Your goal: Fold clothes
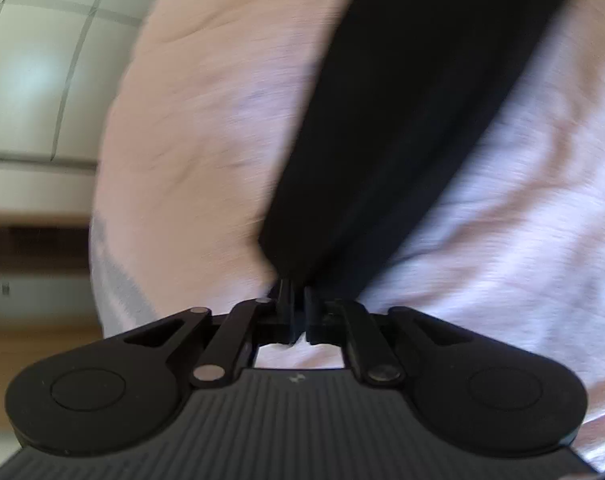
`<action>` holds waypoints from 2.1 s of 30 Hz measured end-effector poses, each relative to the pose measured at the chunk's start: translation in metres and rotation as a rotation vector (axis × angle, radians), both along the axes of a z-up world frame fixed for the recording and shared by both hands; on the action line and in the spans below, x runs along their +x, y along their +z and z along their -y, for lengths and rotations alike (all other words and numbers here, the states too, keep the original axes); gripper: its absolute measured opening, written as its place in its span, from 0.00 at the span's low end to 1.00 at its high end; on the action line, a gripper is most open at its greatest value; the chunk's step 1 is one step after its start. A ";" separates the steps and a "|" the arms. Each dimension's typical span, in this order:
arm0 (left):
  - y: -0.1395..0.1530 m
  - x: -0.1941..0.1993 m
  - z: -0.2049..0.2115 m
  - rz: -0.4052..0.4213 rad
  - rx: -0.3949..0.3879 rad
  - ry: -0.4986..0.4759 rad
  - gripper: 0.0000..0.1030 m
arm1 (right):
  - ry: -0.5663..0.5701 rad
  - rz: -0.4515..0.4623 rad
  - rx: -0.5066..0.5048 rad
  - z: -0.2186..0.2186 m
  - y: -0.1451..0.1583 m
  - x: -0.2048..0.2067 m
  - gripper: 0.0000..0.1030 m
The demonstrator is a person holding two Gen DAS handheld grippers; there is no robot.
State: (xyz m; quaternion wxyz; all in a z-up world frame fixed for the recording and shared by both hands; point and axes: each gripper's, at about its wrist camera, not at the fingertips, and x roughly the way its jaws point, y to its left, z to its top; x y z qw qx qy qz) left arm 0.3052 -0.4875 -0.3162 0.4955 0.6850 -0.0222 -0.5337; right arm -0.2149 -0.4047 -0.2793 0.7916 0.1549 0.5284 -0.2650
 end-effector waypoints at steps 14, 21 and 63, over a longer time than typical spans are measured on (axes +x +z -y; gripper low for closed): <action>-0.069 -0.066 -0.088 0.080 0.041 -0.288 0.43 | 0.022 -0.011 0.010 -0.005 -0.003 0.015 0.48; -0.095 -0.058 -0.075 0.201 0.025 -0.225 0.02 | 0.004 -0.051 -0.005 -0.005 -0.007 0.002 0.48; 0.095 -0.227 -0.415 -0.358 0.021 0.716 0.74 | -0.460 0.023 0.120 -0.108 0.087 -0.218 0.48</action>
